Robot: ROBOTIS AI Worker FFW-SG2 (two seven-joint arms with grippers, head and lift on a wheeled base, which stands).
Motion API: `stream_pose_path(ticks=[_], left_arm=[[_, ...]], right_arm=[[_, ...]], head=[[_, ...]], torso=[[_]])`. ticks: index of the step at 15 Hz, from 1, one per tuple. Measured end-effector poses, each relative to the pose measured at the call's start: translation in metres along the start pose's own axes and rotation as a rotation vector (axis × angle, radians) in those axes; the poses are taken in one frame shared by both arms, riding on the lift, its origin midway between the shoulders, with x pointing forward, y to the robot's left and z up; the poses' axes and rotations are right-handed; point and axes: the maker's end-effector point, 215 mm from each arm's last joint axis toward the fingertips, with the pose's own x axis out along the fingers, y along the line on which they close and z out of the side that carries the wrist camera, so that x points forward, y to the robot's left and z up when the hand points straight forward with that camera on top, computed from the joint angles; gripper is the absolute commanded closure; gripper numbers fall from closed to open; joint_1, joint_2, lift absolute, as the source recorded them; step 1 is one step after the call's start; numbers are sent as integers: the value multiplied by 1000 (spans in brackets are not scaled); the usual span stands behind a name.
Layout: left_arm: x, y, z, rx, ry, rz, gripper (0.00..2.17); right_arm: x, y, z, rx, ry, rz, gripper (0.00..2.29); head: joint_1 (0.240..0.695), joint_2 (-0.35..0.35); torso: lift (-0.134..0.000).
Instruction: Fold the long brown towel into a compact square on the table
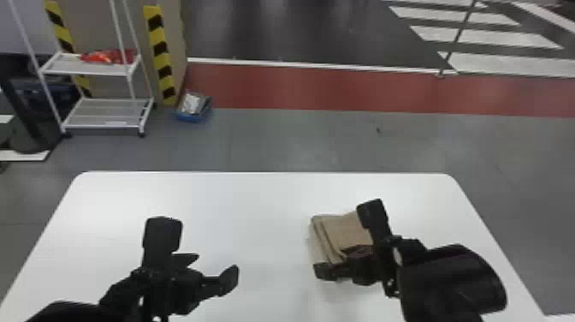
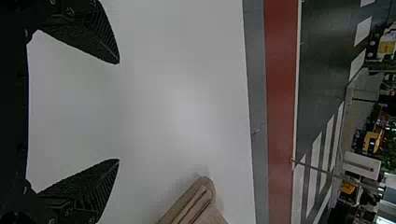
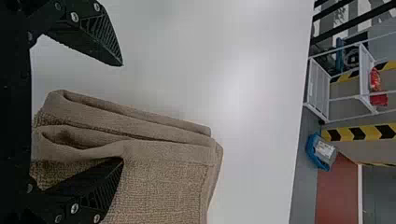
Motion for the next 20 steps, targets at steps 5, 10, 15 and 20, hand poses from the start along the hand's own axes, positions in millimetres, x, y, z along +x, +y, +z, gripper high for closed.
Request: stream_pose_path(ticks=[5,10,15,20], left_arm=[[0,1,1,-1,-2,0,144],[-2,7,1,-8,-4,6,144],[-2,6,1,-7,-3,5,144],[-1,6,6,-5,-10,6,144]], right_arm=[[21,33,-7,-48,13,52,178],[5,57,-4,-59,-34,101,178],[-56,43,2,80,-112,190,1102],[-94,-16,-48,135,-51,120,2074]], head=[[695,-48],[695,-15],[695,-52],[695,-156]], torso=[[0],[0],[0],[0]])
